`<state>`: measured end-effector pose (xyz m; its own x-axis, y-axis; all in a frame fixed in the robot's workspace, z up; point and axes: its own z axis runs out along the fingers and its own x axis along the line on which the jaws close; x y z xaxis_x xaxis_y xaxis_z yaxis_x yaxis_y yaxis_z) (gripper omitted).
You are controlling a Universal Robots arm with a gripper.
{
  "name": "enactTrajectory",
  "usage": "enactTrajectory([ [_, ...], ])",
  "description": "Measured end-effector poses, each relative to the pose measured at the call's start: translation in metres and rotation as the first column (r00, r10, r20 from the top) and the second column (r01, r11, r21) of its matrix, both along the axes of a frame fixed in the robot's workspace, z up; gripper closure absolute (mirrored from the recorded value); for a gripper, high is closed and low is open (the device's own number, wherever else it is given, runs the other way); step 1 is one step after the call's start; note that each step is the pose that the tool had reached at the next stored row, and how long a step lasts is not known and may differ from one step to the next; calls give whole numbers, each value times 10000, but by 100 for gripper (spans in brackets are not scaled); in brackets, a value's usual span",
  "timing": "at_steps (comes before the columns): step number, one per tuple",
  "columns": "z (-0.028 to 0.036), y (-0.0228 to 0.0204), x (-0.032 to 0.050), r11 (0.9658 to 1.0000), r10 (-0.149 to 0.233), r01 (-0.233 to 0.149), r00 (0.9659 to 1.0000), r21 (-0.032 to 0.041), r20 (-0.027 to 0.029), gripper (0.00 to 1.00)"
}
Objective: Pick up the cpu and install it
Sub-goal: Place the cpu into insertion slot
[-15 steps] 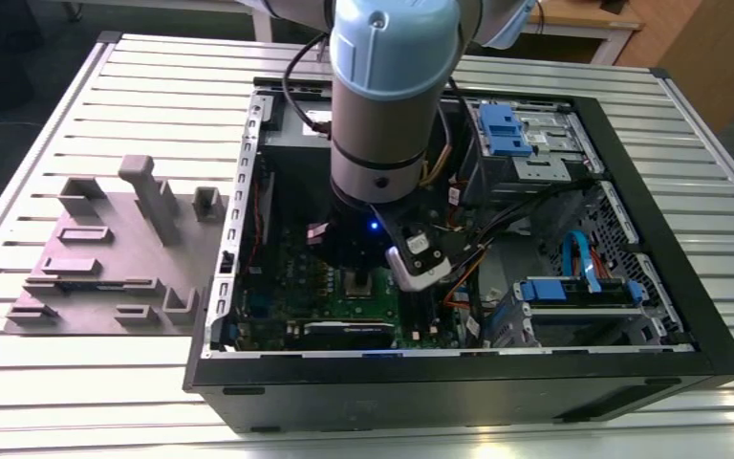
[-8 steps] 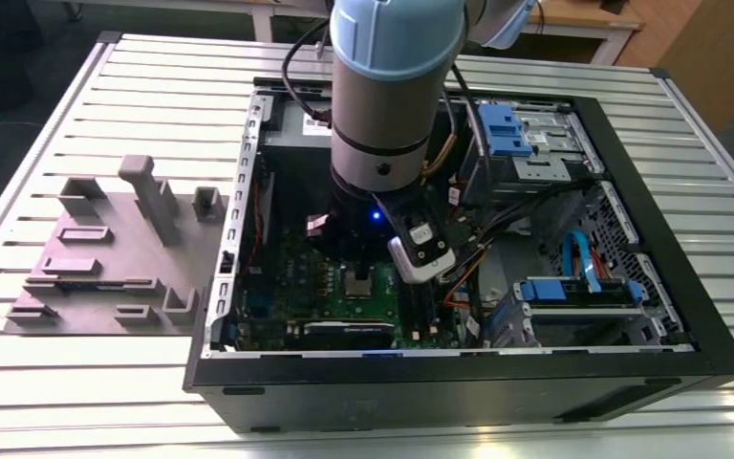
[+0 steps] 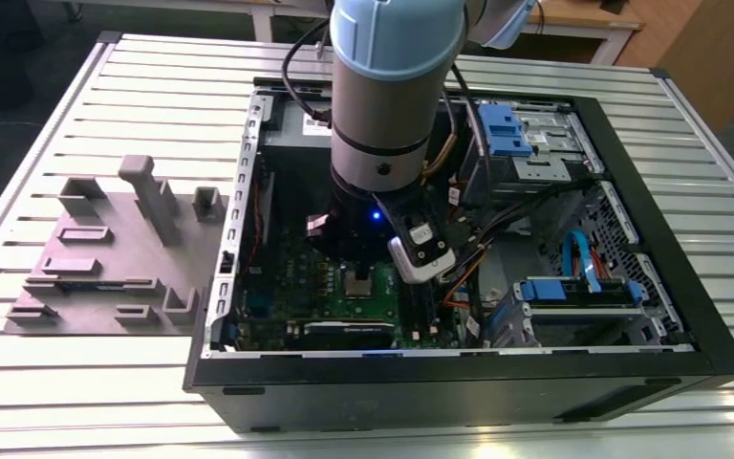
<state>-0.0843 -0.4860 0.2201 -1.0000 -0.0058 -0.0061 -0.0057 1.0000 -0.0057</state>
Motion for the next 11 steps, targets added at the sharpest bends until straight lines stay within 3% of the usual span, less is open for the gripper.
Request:
enactTrajectory([
  [11,29,0,0,10000,0,0,10000,-1,-3,90],
])
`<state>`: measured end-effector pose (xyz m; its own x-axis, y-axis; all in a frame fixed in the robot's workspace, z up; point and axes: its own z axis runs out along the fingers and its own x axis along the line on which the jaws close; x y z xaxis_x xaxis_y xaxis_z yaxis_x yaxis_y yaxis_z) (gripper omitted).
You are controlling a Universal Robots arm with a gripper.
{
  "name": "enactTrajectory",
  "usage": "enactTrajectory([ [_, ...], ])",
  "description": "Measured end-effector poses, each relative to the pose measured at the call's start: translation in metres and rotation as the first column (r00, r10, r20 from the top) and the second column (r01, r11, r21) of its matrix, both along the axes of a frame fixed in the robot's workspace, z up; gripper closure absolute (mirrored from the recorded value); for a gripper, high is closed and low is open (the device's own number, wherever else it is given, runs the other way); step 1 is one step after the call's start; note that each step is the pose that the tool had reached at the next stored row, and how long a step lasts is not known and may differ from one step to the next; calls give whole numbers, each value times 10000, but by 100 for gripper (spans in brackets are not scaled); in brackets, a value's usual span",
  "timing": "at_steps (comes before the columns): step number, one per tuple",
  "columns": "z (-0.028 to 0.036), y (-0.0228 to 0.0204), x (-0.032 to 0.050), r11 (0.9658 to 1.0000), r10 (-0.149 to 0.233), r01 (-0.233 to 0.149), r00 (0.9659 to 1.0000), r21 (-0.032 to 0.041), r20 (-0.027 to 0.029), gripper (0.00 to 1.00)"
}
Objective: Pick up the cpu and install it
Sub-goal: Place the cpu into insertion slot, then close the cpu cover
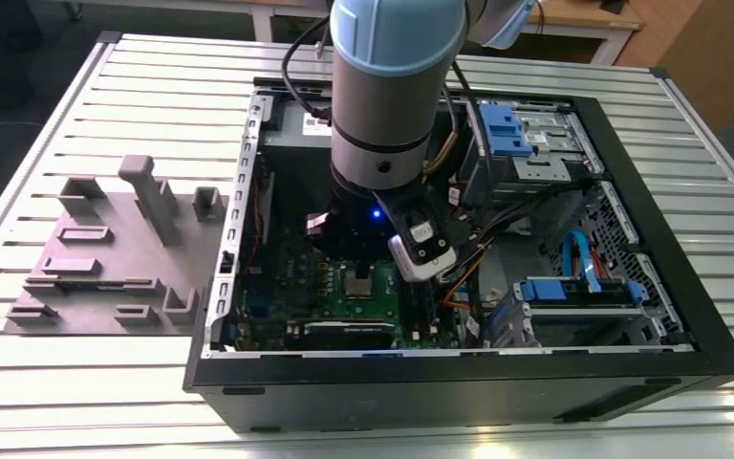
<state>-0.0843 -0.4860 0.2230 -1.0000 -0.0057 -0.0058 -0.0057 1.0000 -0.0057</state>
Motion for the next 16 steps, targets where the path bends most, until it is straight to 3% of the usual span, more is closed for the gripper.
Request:
enactTrajectory([
  [16,49,0,5,10000,0,0,10000,1,-1,90],
])
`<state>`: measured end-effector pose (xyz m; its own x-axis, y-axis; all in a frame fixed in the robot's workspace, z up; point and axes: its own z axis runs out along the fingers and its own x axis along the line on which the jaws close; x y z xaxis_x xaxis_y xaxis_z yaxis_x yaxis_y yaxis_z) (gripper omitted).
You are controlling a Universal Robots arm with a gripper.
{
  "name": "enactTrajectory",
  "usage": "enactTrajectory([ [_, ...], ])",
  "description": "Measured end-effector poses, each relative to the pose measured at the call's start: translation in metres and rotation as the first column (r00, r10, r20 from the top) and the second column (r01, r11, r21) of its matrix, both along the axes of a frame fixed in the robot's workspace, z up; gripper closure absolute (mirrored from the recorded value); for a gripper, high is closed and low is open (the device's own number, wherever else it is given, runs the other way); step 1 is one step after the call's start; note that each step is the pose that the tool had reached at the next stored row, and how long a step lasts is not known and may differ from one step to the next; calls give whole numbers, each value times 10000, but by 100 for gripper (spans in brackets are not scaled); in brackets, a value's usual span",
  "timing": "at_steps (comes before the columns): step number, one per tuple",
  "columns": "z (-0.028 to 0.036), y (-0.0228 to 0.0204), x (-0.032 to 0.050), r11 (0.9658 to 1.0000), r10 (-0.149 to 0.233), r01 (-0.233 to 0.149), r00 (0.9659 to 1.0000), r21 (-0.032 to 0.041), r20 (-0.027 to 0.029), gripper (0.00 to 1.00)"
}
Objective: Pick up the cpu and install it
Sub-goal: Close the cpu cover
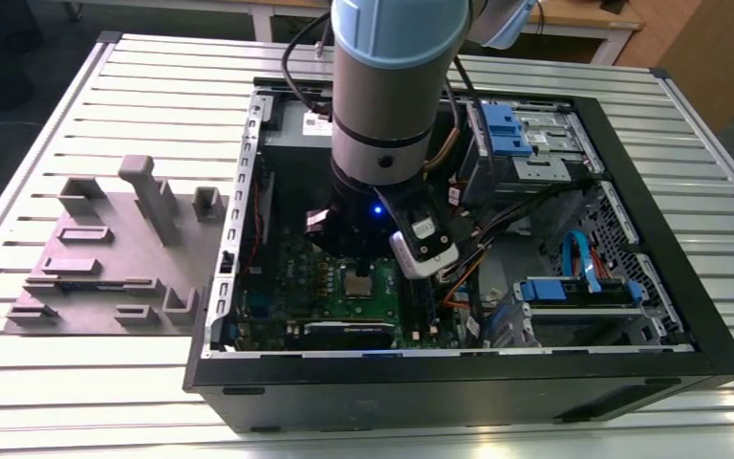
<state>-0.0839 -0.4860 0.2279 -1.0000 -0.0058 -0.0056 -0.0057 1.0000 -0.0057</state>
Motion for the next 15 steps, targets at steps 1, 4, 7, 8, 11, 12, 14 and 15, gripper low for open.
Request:
enactTrajectory([
  [1,0,0,2,10000,0,0,10000,0,0,90],
  [4,2,0,3,10000,0,0,10000,-1,0,90],
  [7,4,0,3,10000,0,0,10000,1,1,90],
  [8,5,0,2,10000,0,0,10000,0,0,90],
  [11,6,0,5,10000,0,0,10000,0,0,90],
  [12,6,0,5,10000,0,0,10000,0,0,90],
  [14,6,0,6,10000,0,0,10000,0,0,90],
  [15,6,0,6,10000,0,0,10000,0,0,90],
])
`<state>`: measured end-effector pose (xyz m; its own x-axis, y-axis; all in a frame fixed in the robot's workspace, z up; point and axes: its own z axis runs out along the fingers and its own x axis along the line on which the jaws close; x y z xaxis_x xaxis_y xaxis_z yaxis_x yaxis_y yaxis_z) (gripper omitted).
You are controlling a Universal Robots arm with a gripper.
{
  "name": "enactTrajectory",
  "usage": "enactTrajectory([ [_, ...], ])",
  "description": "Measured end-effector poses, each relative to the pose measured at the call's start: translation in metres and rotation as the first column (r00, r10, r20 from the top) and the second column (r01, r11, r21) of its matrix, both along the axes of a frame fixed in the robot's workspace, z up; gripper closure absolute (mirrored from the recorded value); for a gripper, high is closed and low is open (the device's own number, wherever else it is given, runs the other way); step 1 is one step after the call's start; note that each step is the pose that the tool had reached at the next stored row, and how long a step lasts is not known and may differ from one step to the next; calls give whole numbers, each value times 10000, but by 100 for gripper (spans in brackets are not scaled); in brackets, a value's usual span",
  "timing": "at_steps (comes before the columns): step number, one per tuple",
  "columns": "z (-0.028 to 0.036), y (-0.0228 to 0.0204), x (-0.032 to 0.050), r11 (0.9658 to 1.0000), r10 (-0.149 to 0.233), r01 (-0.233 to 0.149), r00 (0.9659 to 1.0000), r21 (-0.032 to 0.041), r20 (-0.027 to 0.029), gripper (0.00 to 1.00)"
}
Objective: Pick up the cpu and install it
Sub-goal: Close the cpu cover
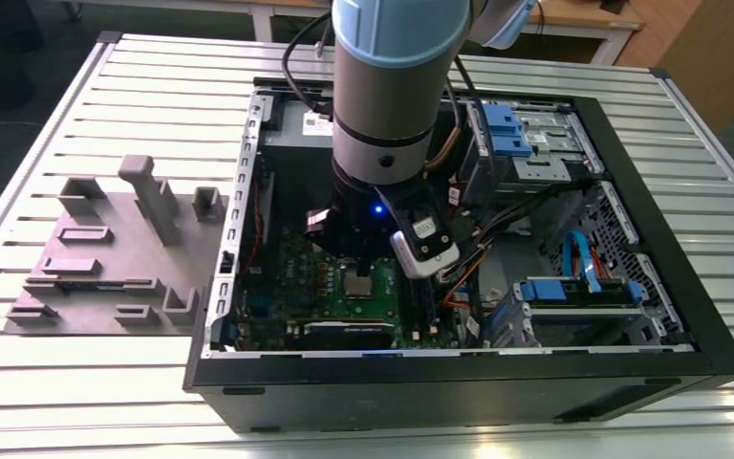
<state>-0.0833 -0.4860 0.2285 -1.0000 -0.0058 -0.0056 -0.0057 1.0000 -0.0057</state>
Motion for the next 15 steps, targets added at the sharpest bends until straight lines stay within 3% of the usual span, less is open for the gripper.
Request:
enactTrajectory([
  [7,-2,3,34,10000,0,0,10000,1,1,90],
  [15,-6,16,191,10000,0,0,10000,1,1,90],
])
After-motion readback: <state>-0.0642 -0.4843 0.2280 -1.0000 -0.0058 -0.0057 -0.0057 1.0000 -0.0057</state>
